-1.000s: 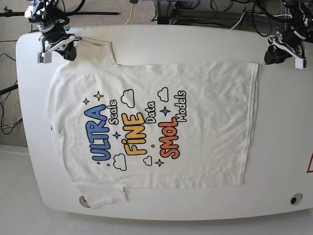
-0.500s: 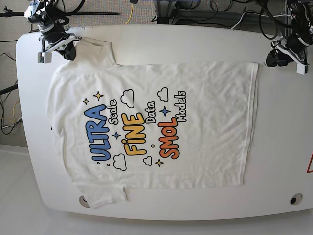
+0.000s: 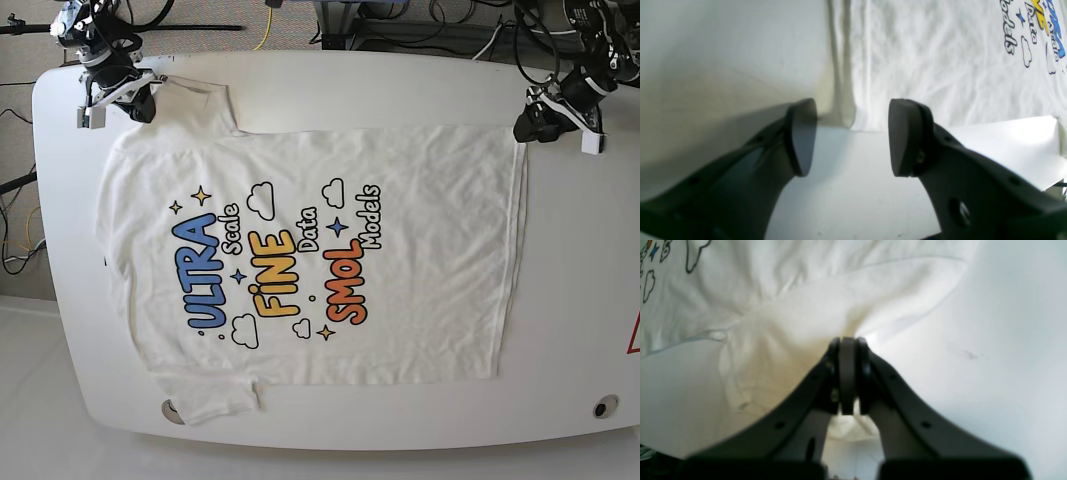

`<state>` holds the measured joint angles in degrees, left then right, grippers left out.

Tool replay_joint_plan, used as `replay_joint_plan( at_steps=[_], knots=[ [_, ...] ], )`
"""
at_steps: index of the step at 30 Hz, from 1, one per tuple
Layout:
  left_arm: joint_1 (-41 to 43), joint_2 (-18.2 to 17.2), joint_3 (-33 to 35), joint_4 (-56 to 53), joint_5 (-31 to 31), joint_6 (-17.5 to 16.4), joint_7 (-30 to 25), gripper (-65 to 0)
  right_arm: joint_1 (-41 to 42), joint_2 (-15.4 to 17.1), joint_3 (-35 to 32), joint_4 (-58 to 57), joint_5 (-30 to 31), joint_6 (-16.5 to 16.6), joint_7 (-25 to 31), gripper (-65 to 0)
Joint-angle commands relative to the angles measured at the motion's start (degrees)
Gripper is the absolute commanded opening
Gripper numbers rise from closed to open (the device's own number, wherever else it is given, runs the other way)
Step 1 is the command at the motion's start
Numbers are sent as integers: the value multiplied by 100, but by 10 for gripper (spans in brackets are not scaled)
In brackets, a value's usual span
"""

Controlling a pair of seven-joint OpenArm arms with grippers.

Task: Fold the T-shirt properly
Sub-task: 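Regrip the shoulder corners with both grippers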

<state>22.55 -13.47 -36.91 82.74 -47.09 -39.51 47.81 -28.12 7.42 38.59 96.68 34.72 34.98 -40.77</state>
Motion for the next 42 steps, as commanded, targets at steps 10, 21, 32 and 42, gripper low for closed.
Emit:
replay_joint_plan(
  at_steps=[10, 21, 32, 42],
  knots=[
    [35, -53, -125, -13, 24, 25, 330, -330, -30, 64, 44, 95, 28, 40, 116, -650],
    [-41, -90, 5, -146, -183, -49, 304, -317, -4, 63, 33, 94, 27, 68, 102, -650],
    [-131, -19, 232, -284, -218, -49, 258, -315, 5, 67, 26, 76, 20, 84, 121, -650],
    [-162, 14, 387, -210, -115, -49, 275, -458, 18, 60, 18, 80, -3, 72, 105, -650]
  ],
)
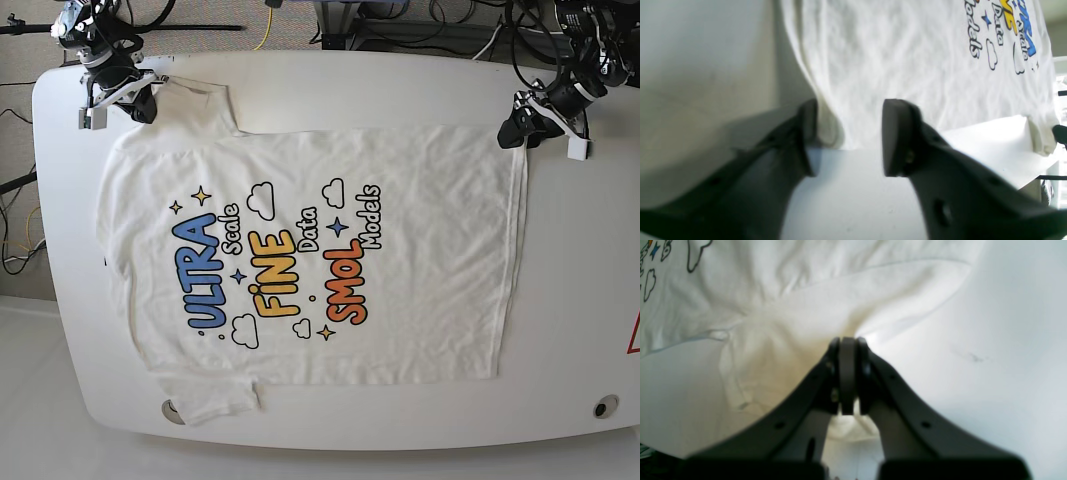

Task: Fold the T-shirt properly
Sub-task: 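Regrip the shoulder corners with both grippers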

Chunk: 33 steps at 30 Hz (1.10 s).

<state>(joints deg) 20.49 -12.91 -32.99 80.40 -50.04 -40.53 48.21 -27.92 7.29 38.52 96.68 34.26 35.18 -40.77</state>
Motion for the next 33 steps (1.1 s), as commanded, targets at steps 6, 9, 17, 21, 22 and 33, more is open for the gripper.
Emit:
replay_joint_plan(
  at_steps=[6, 9, 17, 21, 22, 33],
  knots=[
    [-8, -35, 118, -33, 73, 53, 313, -522, 9, 72, 29, 71, 18, 55, 118, -650],
    [-15, -35, 119, -43, 71, 53, 310, -573, 8, 72, 30, 68, 25, 56, 123, -650],
    [-65, -72, 27, 4, 39, 53, 306, -523, 9, 66, 25, 74, 26, 49, 125, -650],
    [-62, -68, 37, 14, 35, 53, 350, -407, 3, 61, 35, 69, 14, 55, 122, -650],
    [-56, -66, 46, 16, 30, 53, 355, -390, 3, 62, 34, 65, 14, 54, 121, -650],
    [3, -37, 82, -2, -27, 53, 535, -575, 8, 60, 46, 63, 8, 59, 107, -650]
  ],
)
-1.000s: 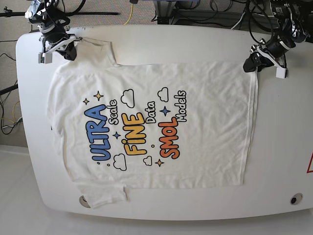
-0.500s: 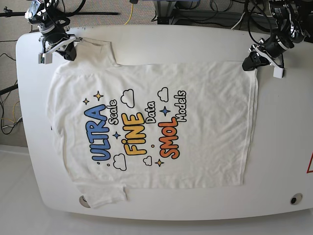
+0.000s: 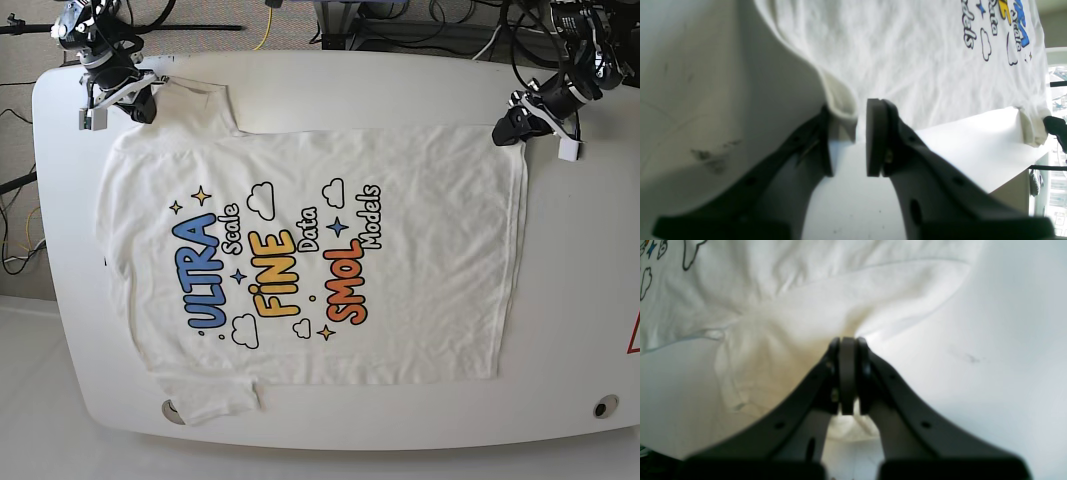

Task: Fold the T-shirt properly
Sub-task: 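Regrip the shoulder corners with both grippers, then lift the shoulder edge and fold it over toward the hem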

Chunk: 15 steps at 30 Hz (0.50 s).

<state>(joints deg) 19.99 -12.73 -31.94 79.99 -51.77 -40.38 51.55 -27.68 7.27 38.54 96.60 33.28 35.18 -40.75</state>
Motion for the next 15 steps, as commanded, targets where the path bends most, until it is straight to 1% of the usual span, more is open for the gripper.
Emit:
replay_joint_plan(
  at_steps=[1, 4, 9, 15],
  knots=[
    [67, -60, -33, 51, 137, 38, 199, -600, -20, 61, 55, 65, 108, 68, 110, -650],
    [114, -63, -58, 79, 139, 38, 194, -647, -24, 58, 73, 67, 114, 74, 103, -650],
    [268, -70, -139, 170, 130, 38, 191, -650, -62, 60, 117, 92, 125, 93, 80, -650],
    [722, -100, -448, 653, 94, 38, 294, -650, -329, 71, 201, 357, 184, 116, 4, -650]
  ],
)
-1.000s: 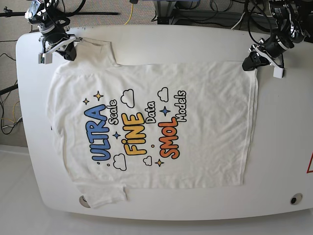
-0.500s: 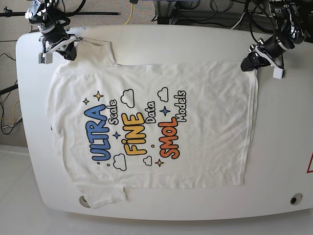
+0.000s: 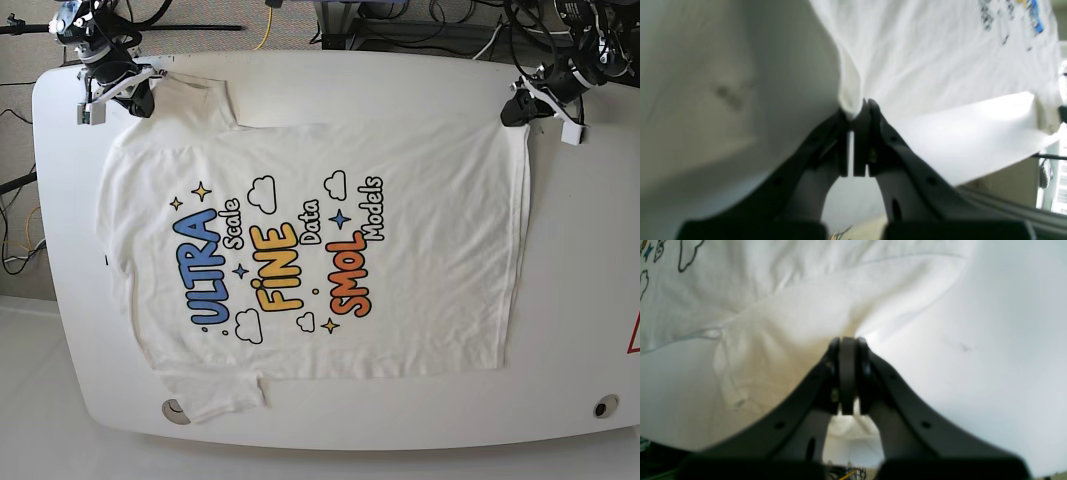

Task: Fold the T-shirt properly
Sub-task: 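Lift the shoulder edge and fold it over toward the hem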

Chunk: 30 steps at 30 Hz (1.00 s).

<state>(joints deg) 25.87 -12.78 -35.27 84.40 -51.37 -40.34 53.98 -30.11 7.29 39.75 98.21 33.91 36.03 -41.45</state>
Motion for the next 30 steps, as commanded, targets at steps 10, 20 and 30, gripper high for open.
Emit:
replay_joint_plan(
  at_steps=[10, 20, 30],
  knots=[
    [609, -62, -291, 948, -29, 34, -25, -650, -449, 40, 284, 782, 112, 25, -23, -650],
    [512, -83, -224, 1008, -36, 34, -111, -650, -447, 59, 248, 771, 112, 21, -59, -650],
    [813, -67, -438, 1417, -35, 34, -123, -650, -543, 42, 381, 953, 231, 107, -221, -650]
  ],
)
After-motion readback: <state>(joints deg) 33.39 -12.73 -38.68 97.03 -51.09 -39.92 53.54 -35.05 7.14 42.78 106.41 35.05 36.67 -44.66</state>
